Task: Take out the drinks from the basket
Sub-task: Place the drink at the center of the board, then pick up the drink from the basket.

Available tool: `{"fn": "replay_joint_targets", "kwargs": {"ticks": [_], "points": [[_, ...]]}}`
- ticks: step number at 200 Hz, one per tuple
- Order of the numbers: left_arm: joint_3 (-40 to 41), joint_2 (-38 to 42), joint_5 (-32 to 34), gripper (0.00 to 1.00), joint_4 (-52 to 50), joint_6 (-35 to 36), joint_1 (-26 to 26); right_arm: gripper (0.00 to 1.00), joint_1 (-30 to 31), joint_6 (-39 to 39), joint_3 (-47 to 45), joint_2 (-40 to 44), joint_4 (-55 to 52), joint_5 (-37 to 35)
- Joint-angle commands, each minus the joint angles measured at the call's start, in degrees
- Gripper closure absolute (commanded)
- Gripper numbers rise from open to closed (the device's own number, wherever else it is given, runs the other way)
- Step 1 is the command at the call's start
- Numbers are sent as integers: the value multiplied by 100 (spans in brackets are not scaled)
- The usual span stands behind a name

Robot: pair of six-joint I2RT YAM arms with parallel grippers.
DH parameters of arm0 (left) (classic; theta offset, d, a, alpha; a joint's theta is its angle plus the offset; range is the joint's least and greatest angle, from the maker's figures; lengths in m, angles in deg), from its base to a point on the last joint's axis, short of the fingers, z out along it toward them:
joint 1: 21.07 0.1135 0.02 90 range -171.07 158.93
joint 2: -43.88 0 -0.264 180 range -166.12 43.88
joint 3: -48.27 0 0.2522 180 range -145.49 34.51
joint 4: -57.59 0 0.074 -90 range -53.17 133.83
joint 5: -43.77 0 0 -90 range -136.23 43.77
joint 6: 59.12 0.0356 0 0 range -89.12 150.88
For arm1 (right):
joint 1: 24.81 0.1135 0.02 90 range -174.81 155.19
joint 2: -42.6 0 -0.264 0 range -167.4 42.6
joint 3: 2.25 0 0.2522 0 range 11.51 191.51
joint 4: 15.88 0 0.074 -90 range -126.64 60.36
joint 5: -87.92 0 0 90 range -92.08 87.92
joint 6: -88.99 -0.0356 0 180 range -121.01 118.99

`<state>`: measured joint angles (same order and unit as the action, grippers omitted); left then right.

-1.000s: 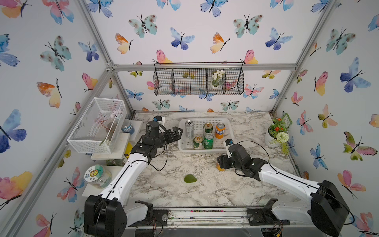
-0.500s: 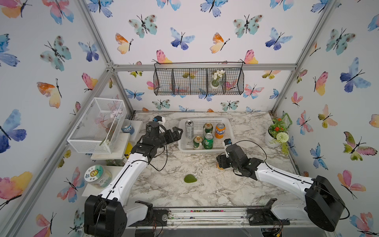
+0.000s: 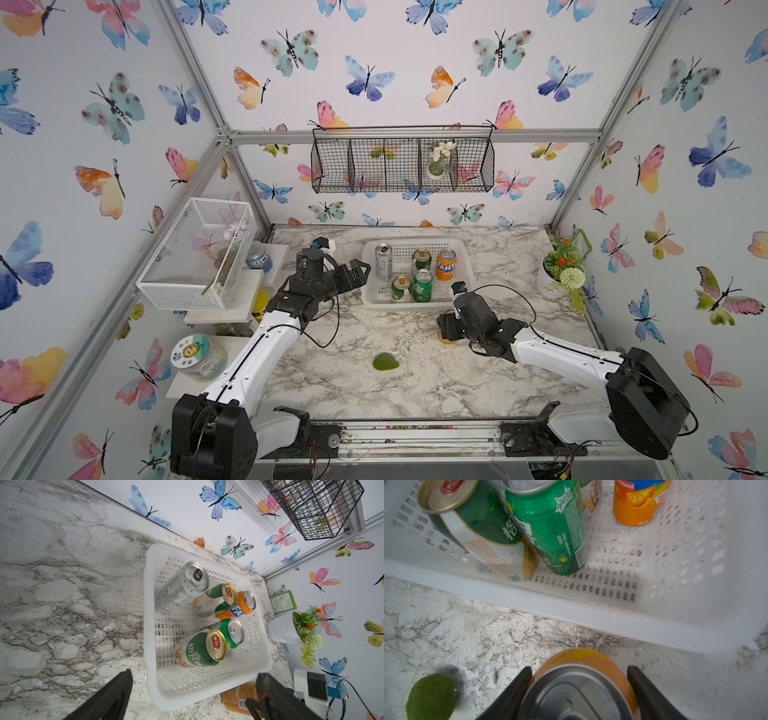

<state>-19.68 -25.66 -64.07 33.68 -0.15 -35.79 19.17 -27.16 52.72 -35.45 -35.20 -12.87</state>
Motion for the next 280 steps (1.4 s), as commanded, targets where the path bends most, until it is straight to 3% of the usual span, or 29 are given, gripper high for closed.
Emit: {"fn": "replay_joint_targets", "kwargs": {"ticks": [1,19,25,45,131,200,235,261,280], "points": [[41,37,-61,1,66,100,12,28,40,-128,141,-11,203,-99],[41,20,-78,1,66,97,5,23,44,-160,150,-1,171,-138],[45,19,-87,1,66,97,8,15,40,-177,150,12,161,-151],[41,7,-105,1,66,105,10,2,40,-217,124,56,167,-177],[94,24,-83,1,84,156,-13,2,40,-346,189,456,-96,-379],[-35,-279,72,1,68,353,-476,2,40,-229,269,1332,-208,-757],[-583,-780,150,0,-176,593,-757,2,40,32,585,1322,-437,-1079],[-1219,-1311,952,0,-717,1122,-1282,2,40,117,703,1300,-497,-1267],[-1577,-1726,1085,2,-950,1394,-1474,2,40,127,737,1278,-513,-1337]]}}
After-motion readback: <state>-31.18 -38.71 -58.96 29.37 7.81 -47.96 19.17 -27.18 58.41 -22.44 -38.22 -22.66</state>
